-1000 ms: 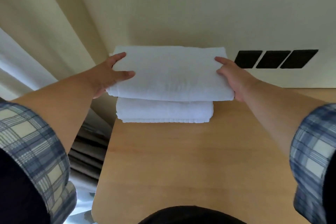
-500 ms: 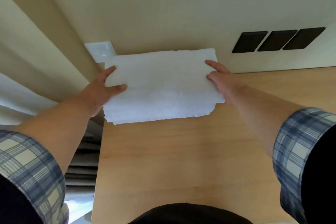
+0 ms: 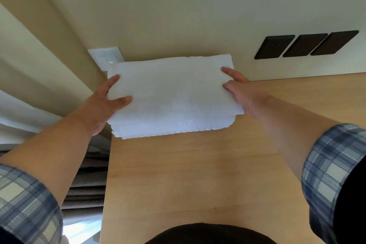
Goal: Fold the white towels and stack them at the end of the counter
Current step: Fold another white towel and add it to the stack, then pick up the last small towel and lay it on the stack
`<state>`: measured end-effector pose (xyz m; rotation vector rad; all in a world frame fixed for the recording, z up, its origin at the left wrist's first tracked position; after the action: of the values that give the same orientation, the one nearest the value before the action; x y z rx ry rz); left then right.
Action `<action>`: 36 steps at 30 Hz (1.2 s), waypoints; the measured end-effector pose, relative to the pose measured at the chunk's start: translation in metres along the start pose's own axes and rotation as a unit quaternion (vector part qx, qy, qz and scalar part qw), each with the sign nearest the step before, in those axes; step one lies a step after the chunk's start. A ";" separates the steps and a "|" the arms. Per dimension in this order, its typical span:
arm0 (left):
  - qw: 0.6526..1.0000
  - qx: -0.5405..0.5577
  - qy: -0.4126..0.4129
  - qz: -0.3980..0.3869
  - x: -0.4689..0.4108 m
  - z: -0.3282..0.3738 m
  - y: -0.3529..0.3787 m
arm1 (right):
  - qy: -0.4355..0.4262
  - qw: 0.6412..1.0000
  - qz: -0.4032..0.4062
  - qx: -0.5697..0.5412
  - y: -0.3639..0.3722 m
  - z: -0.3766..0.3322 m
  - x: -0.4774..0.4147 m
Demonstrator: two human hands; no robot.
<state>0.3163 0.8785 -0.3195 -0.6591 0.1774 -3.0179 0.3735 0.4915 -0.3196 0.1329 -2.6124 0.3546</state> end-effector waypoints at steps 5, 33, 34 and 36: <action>0.972 -0.222 -0.002 0.082 0.007 0.007 0.007 | -0.035 0.981 0.031 0.190 0.002 -0.009 0.003; 0.657 -0.673 0.337 -0.034 0.095 0.109 0.294 | 0.031 0.854 0.170 0.490 -0.176 0.021 0.194; 0.653 -0.669 0.352 -0.040 0.103 0.114 0.318 | 0.039 0.855 0.185 0.483 -0.199 0.030 0.213; 0.643 -0.663 0.380 -0.055 0.124 0.121 0.368 | 0.055 0.855 0.217 0.468 -0.244 0.053 0.250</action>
<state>0.2624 0.4920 -0.2045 0.7777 2.4633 -2.4307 0.1696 0.2350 -0.1867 -0.1604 -2.0966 1.7103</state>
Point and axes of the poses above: each hand's wrist, its own x-axis away from the middle knuckle, its own y-axis out of the palm, z = x × y, the point moved 4 cm from there along -x, towards the middle knuckle, and after that the axes turned 3 degrees about -x, right-handed, at the moved point
